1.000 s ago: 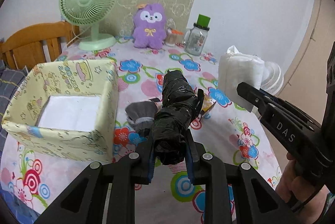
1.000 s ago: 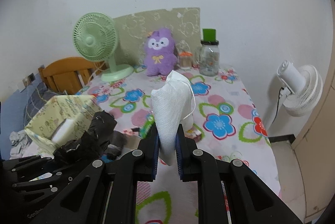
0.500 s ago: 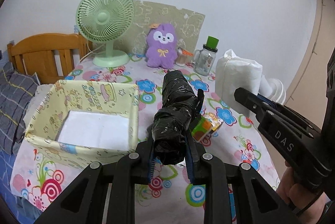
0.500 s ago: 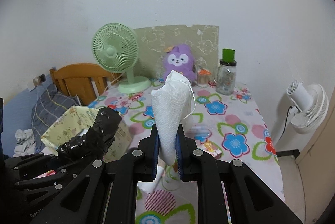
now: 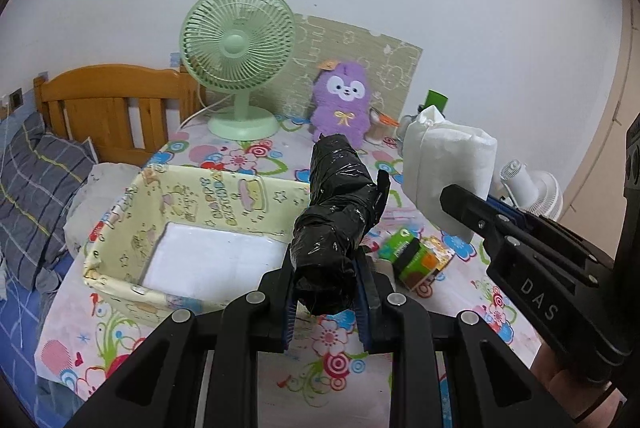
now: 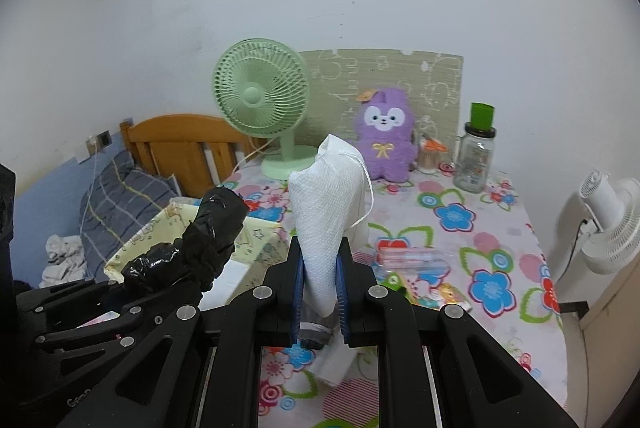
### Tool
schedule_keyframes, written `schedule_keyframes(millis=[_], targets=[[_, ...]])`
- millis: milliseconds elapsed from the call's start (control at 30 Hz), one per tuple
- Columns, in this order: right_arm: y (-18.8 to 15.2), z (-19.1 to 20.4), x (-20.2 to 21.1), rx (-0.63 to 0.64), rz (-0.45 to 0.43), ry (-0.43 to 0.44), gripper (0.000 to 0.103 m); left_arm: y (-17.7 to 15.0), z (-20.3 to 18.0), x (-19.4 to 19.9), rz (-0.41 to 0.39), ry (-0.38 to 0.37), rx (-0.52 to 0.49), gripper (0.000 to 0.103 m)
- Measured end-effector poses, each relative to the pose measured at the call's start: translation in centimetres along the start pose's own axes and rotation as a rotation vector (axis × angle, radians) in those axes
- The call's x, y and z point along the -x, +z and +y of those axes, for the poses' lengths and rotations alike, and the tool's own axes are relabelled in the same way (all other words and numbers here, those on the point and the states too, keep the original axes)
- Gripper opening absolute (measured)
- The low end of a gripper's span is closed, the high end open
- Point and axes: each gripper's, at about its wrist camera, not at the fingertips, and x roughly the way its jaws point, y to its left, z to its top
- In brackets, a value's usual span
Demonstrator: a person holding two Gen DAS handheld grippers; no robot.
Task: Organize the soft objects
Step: 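Lift and carry the umbrella and tissue pack with both grippers over the yellow box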
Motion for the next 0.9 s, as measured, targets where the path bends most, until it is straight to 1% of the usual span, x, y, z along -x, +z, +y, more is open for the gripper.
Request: schedule_keyframes(millis=[500, 900], targets=[[1.0, 4.2, -2.6, 0.059, 0.019, 0.081, 0.017, 0.7, 3.7, 0.3, -0.017, 0.062, 0.047, 0.023], [1.1, 6.9, -5.0, 0.091, 0.058, 0.134, 0.017, 1.0, 6.5, -0.3, -0.010, 0.109, 0.080, 0.023]])
